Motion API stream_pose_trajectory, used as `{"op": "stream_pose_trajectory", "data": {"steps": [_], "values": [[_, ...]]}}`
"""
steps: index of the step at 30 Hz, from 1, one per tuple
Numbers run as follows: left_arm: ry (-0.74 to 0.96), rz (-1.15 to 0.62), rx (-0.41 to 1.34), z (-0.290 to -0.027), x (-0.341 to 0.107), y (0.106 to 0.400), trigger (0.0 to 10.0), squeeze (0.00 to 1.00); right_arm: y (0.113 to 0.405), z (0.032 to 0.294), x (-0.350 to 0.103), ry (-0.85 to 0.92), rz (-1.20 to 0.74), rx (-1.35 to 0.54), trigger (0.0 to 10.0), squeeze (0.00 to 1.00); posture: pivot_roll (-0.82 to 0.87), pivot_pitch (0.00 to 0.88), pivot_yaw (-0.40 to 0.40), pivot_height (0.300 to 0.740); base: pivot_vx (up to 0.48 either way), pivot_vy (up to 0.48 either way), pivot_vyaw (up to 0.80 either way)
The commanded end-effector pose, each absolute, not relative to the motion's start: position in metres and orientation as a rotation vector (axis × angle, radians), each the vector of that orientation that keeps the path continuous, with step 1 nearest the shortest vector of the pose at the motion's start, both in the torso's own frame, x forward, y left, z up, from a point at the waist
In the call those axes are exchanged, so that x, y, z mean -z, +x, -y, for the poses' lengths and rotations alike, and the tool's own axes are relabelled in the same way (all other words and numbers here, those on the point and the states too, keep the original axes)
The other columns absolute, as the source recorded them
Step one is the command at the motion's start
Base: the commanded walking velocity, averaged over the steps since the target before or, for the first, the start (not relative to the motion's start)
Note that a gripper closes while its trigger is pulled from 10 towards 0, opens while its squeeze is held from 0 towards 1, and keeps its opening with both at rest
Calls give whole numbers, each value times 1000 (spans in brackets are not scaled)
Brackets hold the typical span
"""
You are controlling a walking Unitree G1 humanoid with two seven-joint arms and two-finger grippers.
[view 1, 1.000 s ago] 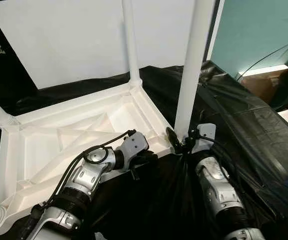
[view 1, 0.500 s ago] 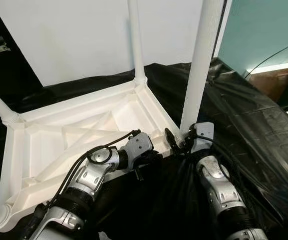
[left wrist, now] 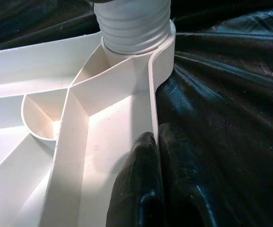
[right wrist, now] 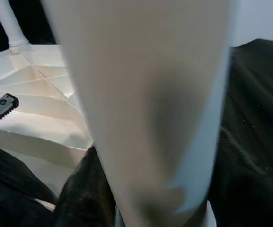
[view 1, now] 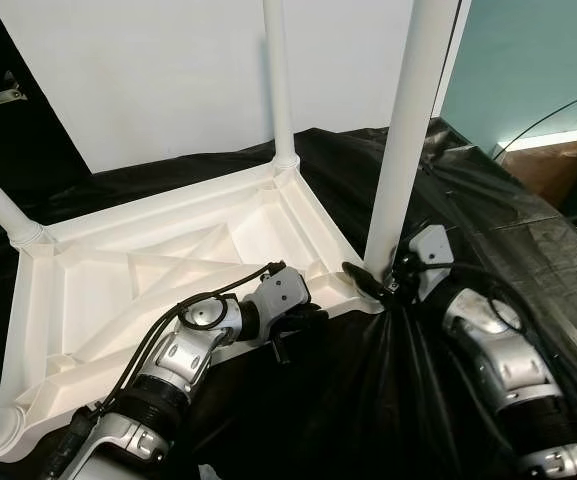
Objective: Building children table
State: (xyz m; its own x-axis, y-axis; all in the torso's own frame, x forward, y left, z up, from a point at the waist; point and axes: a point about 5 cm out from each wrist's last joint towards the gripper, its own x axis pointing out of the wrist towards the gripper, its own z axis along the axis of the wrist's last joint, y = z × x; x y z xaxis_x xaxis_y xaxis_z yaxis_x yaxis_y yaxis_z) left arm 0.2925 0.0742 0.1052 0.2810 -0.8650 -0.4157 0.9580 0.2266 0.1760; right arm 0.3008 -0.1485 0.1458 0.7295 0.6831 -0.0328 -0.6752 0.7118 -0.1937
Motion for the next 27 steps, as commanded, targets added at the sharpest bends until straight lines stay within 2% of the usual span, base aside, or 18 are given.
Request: {"op": "stream_pose_trajectory", "data": {"steps": [1, 8, 10, 11, 12, 18, 23, 26, 27], "values": [[435, -440, 1356, -75, -70, 275, 10000, 0, 296, 136, -138, -167, 5, -841, 0, 0, -60, 5, 39, 740, 0, 0, 0], [442, -440, 1357, -76, -70, 276, 10000, 0, 298, 139, -136, -93, -15, -801, 0, 0, -62, 0, 46, 740, 0, 0, 0], [450, -439, 1359, -76, -70, 277, 10000, 0, 298, 130, -128, 19, -5, -659, 0, 0, -67, 0, 53, 740, 0, 0, 0], [450, -439, 1359, -76, -70, 277, 10000, 0, 298, 130, -128, 19, -5, -659, 0, 0, -67, 0, 53, 740, 0, 0, 0], [452, -439, 1360, -76, -71, 277, 10000, 0, 297, 126, -123, 46, 8, -565, 0, 0, -67, 0, 53, 740, 0, 0, 0], [461, -437, 1367, -75, -71, 278, 10000, 0, 286, 106, -108, 85, 28, -353, 0, 0, -62, 2, 54, 740, 0, 0, 0], [464, -441, 1367, -76, -70, 277, 10000, 0, 294, 114, -111, 101, 49, -119, 0, 0, -55, 4, 55, 740, 0, 0, 0], [464, -442, 1367, -76, -70, 276, 10000, 0, 295, 114, -110, 100, 45, -108, 0, 0, -52, 4, 55, 740, 0, 0, 0], [462, -444, 1365, -77, -70, 276, 10000, 0, 295, 113, -110, 95, 42, -110, 9098, 0, -51, 6, 53, 740, 0, 0, 0]]}}
